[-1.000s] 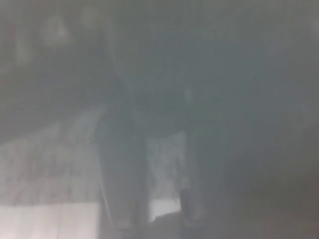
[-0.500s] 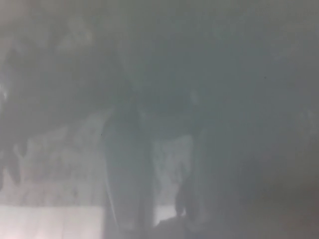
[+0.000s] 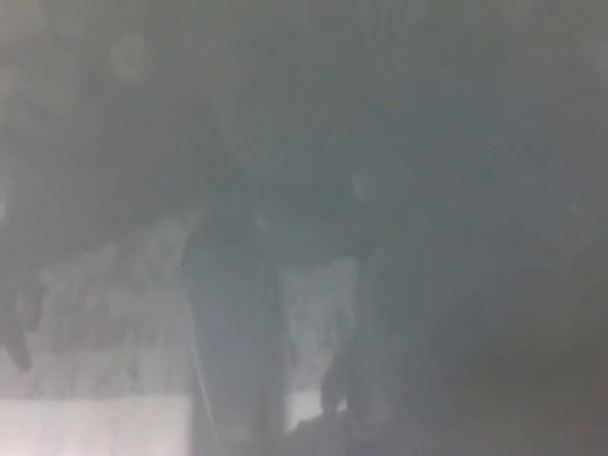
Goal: A white board is being place on the right hand side and parallel to the robot and the robot uses its left hand to grab on the leftside of the whiteboard and drag the whiteboard from the right hand side to the left hand side
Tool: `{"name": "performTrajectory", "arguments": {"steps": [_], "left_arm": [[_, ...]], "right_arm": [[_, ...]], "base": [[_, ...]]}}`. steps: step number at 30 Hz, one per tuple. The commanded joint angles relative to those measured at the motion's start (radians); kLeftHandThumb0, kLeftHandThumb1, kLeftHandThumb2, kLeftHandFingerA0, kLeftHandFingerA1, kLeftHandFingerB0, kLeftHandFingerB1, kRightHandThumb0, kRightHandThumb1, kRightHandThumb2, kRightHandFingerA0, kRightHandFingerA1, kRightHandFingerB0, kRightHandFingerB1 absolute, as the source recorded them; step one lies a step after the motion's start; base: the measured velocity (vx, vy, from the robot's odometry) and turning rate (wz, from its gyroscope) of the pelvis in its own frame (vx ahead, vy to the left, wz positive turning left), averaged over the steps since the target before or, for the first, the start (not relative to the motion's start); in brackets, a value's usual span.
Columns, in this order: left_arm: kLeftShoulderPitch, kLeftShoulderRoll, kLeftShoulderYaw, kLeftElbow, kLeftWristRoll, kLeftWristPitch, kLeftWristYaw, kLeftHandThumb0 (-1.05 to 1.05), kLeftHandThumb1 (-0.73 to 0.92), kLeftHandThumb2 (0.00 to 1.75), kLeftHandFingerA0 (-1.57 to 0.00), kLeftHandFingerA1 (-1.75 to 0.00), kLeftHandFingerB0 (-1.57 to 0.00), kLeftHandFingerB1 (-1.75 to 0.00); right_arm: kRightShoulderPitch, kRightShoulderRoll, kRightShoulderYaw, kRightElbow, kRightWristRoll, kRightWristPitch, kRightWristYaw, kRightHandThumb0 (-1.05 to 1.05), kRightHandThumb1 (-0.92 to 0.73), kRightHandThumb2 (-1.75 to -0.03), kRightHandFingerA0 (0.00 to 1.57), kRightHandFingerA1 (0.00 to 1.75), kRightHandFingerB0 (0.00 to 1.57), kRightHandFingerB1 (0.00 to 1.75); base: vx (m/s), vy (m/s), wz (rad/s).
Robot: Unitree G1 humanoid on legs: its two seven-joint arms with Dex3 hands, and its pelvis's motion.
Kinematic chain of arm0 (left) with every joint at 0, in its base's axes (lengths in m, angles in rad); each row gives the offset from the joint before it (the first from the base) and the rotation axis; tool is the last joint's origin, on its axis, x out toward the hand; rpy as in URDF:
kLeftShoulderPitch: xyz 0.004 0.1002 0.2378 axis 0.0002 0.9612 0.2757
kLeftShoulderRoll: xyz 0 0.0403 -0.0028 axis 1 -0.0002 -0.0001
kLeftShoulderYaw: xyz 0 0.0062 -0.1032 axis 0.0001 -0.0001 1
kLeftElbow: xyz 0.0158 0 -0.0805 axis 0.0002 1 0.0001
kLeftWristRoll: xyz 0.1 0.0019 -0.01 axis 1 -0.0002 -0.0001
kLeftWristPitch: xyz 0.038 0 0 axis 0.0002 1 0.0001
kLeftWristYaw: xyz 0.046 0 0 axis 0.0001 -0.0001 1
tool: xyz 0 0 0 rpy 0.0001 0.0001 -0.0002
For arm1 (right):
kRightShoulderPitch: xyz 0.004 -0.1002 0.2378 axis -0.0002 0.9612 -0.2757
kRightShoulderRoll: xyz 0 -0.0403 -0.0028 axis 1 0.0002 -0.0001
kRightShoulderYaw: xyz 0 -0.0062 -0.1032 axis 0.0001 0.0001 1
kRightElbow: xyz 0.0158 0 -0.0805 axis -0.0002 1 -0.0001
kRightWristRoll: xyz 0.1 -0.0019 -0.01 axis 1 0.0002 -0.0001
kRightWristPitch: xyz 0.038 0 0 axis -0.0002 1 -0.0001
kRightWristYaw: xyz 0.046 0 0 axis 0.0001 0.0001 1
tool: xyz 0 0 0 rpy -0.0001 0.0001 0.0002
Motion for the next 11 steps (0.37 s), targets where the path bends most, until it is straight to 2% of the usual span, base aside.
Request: {"name": "performTrajectory", "arguments": {"steps": [1, 3, 4, 5, 6, 7, 8, 9, 11], "left_arm": [[-0.004, 0.024, -0.008, 0.011, 0.013, 0.006, 0.025, -0.66, 0.75, 0.65, -0.19, -0.31, 0.00, -0.17], [-0.006, 0.026, -0.011, 0.015, 0.013, 0.005, 0.023, -0.66, 0.75, 0.65, -0.19, -0.31, 0.00, -0.17], [-0.013, 0.022, -0.005, 0.015, 0.006, 0.021, 0.036, -0.65, 0.75, 0.62, -0.18, -0.30, 0.00, -0.23], [-0.014, 0.024, -0.007, 0.017, 0.008, 0.025, 0.035, -0.66, 0.76, 0.62, -0.18, -0.30, 0.00, -0.21], [-0.012, 0.025, -0.008, 0.017, 0.008, 0.022, 0.032, -0.69, 0.60, 0.93, -0.03, -0.40, 0.00, -0.20], [-0.011, 0.024, -0.008, 0.017, 0.008, 0.017, 0.029, -0.69, 0.60, 0.93, -0.03, -0.40, 0.00, -0.20], [-0.003, 0.024, -0.010, 0.004, 0.007, 0.028, 0.028, -0.70, 0.58, 0.92, -0.13, -0.45, 0.00, -0.21], [-0.003, 0.024, -0.009, 0.000, 0.004, 0.035, 0.023, -0.73, 0.59, 0.91, -0.04, -0.37, -0.03, -0.16], [-0.006, 0.023, -0.006, 0.002, -0.002, 0.038, 0.016, -0.73, 0.59, 0.91, -0.04, -0.37, -0.03, -0.16]], "right_arm": [[-0.001, 0.000, -0.003, -0.001, 0.008, -0.016, 0.002, -0.70, -0.55, -1.07, 0.79, 0.84, 0.41, 0.64], [0.000, 0.000, -0.003, -0.001, 0.008, -0.016, 0.001, -0.70, -0.55, -1.07, 0.79, 0.84, 0.41, 0.64], [-0.009, -0.004, -0.006, 0.009, 0.011, -0.004, 0.002, -0.79, -0.71, -0.62, 0.85, 0.85, 0.46, 0.58], [-0.010, -0.003, -0.005, 0.012, 0.008, -0.003, -0.001, -0.70, -0.54, -1.06, 0.79, 0.83, 0.41, 0.64], [-0.010, -0.003, -0.004, 0.012, 0.007, -0.003, -0.003, -0.76, -0.72, -0.62, 0.87, 0.84, 0.46, 0.58], [-0.009, -0.002, -0.004, 0.012, 0.007, -0.002, -0.003, -0.76, -0.72, -0.62, 0.87, 0.84, 0.46, 0.58], [-0.004, -0.004, -0.004, 0.012, 0.008, -0.007, 0.000, -0.77, -0.72, -0.62, 0.87, 0.85, 0.45, 0.58], [-0.003, -0.004, -0.006, 0.013, 0.010, -0.009, 0.002, -0.77, -0.71, -0.62, 0.89, 0.85, 0.46, 0.59], [-0.006, -0.003, -0.008, 0.013, 0.013, -0.007, 0.004, -0.77, -0.71, -0.62, 0.89, 0.85, 0.46, 0.59]], "base": [[0.00, 0.000, 0.00], [0.00, 0.000, 0.00], [0.00, 0.000, 0.00], [0.00, 0.000, 0.00], [0.00, 0.000, 0.00], [0.00, 0.000, 0.00], [0.00, 0.000, 0.00], [0.00, 0.000, 0.00], [0.00, 0.000, 0.00]]}}
